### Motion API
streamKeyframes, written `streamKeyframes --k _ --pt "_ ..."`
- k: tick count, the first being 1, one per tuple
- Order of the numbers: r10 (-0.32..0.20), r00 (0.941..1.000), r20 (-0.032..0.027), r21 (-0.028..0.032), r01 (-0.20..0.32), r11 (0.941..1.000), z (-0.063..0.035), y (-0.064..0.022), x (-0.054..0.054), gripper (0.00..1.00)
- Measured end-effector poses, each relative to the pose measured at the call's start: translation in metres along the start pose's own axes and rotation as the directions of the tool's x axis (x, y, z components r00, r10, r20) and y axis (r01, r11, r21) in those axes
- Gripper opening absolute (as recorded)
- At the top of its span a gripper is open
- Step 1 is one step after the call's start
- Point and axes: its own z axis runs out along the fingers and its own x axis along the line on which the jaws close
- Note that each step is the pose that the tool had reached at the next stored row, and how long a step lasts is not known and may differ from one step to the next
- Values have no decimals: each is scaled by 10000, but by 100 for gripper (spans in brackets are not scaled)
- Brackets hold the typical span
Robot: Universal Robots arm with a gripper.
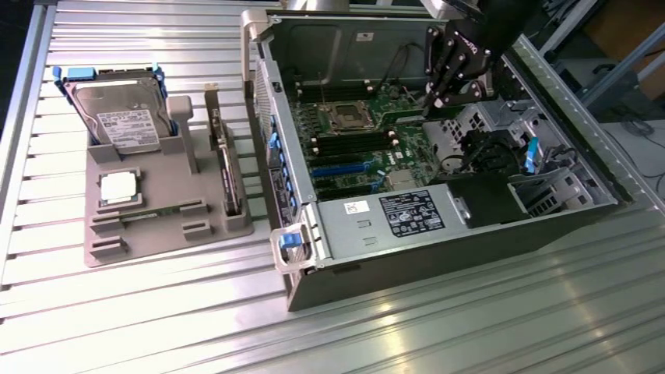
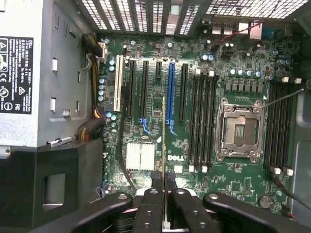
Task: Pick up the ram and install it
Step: 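Insert the ram into the slot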
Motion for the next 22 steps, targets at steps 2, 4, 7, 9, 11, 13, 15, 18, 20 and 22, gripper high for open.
streamKeyframes --k 2,4,7,9,11,13,15,18,20,22 --pt "60 10000 0 0 -60 10000 32 7 0 13" --pt "100 10000 1 0 -100 10000 62 7 0 13" --pt "150 9999 -18 -1 -150 9999 110 6 -4 13" --pt "170 9999 -21 0 -170 9999 132 5 -6 13" --pt "181 9998 -21 0 -181 9998 143 5 -7 13" --pt "190 9998 -20 0 -190 9998 154 4 -7 13" --pt "208 9998 -20 -1 -208 9998 176 4 -8 13" --pt "259 9997 -18 0 -259 9997 219 8 -8 13" --pt "292 9996 -19 0 -292 9996 249 14 -8 13" --pt "324 9995 -19 -1 -324 9995 268 20 -16 13"
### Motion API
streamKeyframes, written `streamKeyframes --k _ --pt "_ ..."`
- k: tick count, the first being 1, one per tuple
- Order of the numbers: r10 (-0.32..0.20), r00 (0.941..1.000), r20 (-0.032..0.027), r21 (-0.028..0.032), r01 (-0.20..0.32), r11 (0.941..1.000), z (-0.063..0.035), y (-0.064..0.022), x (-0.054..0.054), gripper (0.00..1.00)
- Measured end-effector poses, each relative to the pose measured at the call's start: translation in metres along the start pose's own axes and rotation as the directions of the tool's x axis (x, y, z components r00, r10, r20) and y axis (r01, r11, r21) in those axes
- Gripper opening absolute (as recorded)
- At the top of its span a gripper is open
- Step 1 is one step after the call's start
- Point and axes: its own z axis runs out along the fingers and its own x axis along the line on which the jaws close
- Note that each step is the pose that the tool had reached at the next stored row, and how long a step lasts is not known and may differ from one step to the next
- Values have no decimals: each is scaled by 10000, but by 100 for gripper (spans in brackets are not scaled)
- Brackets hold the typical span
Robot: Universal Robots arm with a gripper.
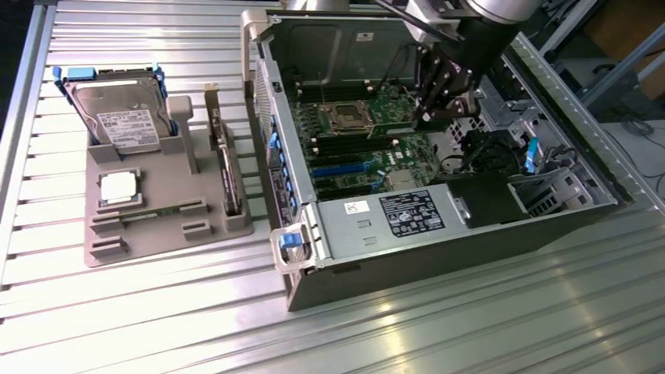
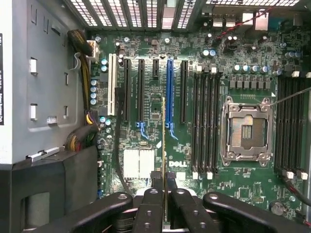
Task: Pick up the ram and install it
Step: 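Insert the ram into the slot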
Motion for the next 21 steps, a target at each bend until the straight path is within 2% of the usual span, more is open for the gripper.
streamKeyframes --k 13,17,21 --pt "15 10000 0 1 -15 10000 107 156 -228 13" --pt "15 10000 -5 1 -15 10000 174 219 -306 13" --pt "15 10000 -8 0 -15 10000 262 252 -323 13"
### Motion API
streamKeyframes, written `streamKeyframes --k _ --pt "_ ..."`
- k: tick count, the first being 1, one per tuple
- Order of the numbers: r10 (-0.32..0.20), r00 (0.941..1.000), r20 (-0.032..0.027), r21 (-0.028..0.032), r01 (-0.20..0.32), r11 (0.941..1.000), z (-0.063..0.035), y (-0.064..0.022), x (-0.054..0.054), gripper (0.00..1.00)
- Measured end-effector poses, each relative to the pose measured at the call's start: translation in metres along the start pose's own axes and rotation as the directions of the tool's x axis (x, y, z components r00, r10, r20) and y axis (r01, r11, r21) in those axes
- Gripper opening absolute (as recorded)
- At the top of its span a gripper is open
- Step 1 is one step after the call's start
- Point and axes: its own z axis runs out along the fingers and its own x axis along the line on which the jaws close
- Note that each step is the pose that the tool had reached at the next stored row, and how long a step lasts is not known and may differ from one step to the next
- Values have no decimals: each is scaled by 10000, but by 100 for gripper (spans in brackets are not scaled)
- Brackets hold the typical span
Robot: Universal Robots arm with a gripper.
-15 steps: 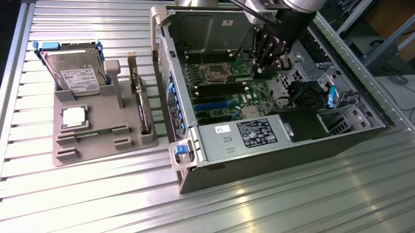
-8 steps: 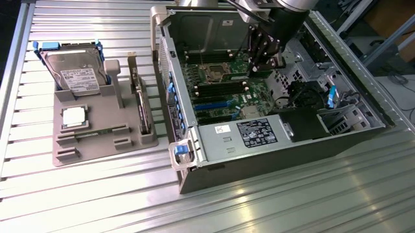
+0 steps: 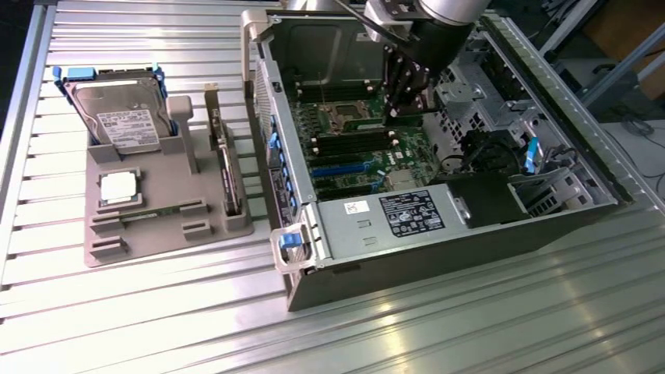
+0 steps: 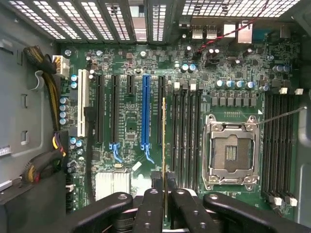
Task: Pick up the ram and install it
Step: 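Insert the ram into the slot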
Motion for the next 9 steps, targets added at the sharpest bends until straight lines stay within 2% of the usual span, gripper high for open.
streamKeyframes --k 9 --pt "1 10000 1 1 -1 10000 112 46 -15 13"
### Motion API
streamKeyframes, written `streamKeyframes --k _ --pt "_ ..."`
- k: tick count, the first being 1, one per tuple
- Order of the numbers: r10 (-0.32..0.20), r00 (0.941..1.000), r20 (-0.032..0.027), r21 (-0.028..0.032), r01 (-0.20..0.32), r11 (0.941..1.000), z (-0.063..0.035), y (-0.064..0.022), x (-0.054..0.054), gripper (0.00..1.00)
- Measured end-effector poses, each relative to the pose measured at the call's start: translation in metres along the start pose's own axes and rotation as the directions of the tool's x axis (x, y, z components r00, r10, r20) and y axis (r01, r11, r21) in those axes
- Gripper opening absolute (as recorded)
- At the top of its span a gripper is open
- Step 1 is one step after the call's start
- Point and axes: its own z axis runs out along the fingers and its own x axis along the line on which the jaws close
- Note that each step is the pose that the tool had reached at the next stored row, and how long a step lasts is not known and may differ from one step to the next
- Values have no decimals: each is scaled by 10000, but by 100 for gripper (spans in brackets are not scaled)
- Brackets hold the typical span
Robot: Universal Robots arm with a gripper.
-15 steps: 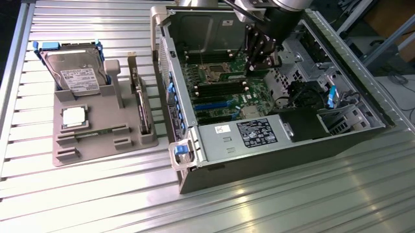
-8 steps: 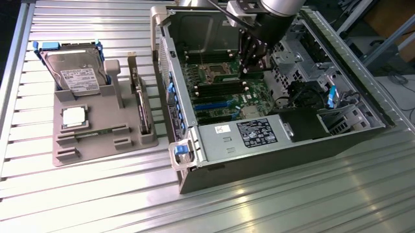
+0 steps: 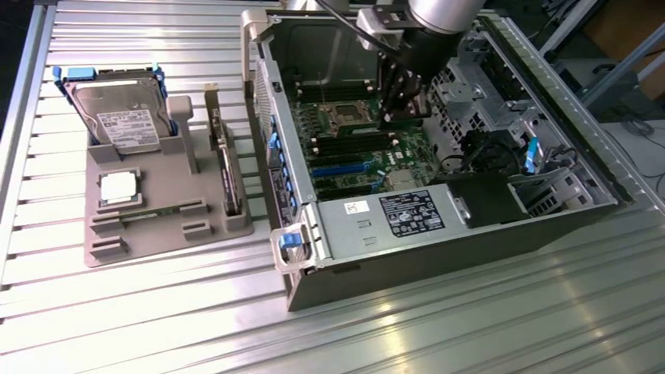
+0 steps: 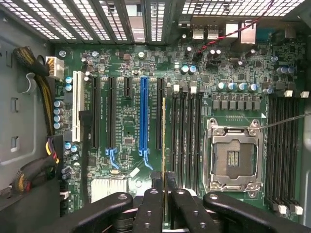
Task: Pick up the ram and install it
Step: 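Insert the ram into the slot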
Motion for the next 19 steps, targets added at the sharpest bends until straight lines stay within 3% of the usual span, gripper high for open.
streamKeyframes --k 10,19 --pt "-1 10000 -2 0 1 10000 138 36 -131 13" --pt "1 10000 -7 0 -1 10000 270 41 -165 13"
